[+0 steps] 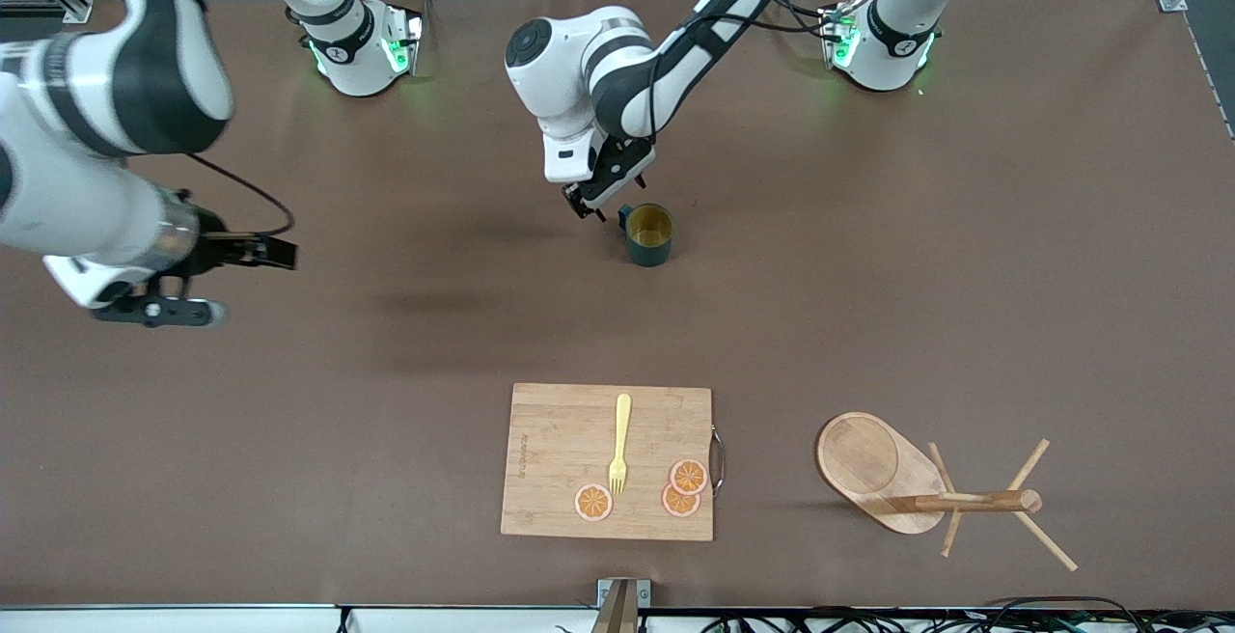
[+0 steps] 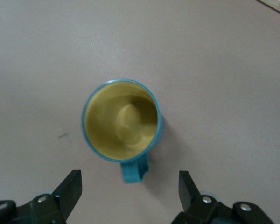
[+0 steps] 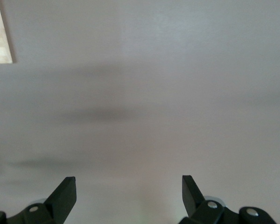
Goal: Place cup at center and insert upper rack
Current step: 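Release the mug with the right gripper while the left gripper grasps it, then lift the teal mug with the left gripper toward the wooden stand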
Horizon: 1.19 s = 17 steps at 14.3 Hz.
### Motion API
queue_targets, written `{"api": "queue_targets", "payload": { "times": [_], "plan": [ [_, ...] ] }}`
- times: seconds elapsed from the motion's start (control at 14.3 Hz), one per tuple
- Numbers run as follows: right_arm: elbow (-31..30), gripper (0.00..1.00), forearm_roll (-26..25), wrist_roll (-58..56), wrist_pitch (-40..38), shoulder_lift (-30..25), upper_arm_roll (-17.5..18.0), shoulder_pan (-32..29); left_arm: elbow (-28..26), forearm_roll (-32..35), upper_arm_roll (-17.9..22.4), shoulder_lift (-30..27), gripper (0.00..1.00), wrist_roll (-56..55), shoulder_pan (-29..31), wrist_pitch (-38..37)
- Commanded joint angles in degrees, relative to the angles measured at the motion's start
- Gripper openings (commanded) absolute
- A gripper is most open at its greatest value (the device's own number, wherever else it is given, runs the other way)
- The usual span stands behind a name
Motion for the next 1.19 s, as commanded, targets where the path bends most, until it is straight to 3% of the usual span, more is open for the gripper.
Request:
{"api": "queue_targets", "payload": {
  "times": [0.0,0.21,0.56,0.77,1.12],
  "plan": [
    [2.8,1.00,-2.0,-8.4,-2.3,-0.8,1.3,-6.0,4.1,0.8,5.9,5.3,0.90,-4.6,-5.8,0.9],
    [4.7,1.00,-4.6,-9.3,-4.3,-0.8,1.3,-8.2,6.2,0.7,11.4,8.8,0.84,-8.8,-11.4,1.1],
    [7.4,1.00,-4.6,-12.5,-6.5,-0.4,1.4,-11.3,6.4,0.9,13.4,10.7,0.79,-12.9,-14.0,0.4],
    [9.8,1.00,-4.7,-12.4,-6.6,-0.1,1.3,-11.4,6.2,0.7,17.6,10.7,0.78,-14.8,-18.3,-0.9],
    [11.7,1.00,-3.4,-12.5,-6.8,0.1,1.4,-11.5,6.1,0.7,17.7,11.2,0.71,-14.9,-18.9,-4.7]
  ]
}}
